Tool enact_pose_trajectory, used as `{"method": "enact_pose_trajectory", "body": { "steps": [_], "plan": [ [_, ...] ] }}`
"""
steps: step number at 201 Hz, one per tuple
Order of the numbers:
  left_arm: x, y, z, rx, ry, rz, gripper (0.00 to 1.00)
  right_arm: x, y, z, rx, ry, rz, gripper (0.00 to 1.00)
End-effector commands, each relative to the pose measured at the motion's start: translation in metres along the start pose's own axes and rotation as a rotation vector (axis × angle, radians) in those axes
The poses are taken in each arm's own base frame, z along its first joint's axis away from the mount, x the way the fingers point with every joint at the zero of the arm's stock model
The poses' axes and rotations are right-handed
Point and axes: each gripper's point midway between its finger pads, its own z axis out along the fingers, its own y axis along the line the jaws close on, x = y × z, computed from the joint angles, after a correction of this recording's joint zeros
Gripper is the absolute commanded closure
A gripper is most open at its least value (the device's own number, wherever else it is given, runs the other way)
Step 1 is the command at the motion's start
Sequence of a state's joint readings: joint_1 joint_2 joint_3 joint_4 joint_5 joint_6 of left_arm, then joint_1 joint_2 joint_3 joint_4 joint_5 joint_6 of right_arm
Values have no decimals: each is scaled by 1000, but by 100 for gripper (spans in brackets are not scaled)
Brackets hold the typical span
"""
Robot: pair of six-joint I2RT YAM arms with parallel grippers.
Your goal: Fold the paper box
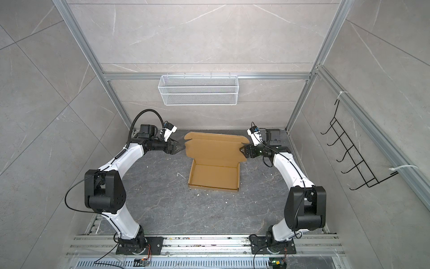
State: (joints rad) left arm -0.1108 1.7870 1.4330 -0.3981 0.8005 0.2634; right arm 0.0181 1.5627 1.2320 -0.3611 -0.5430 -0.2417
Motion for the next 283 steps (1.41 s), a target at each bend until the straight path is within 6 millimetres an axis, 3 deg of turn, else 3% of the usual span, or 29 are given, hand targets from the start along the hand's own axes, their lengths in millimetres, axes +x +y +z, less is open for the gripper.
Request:
{"method": "enact_pose_trajectory", "body": {
  "steps": [1,123,171,234,265,283],
  "plan": [
    [-16,-12,3,69,-29,70,21,-4,4,5,-44,-4,-45,19],
    [-8,-16,40,64,42,124,33,3,9,16,-26,42,-74,41],
    [-4,-20,41,30,43,141,46,5,16,14,-10,45,-92,52],
    [2,-15,40,-59,54,161,73,15,23,16,4,58,-94,61],
    [0,-13,34,-99,45,156,75,15,26,17,3,57,-92,66],
    [2,-13,29,-116,52,145,70,17,26,17,4,60,-91,67]
  ]
}}
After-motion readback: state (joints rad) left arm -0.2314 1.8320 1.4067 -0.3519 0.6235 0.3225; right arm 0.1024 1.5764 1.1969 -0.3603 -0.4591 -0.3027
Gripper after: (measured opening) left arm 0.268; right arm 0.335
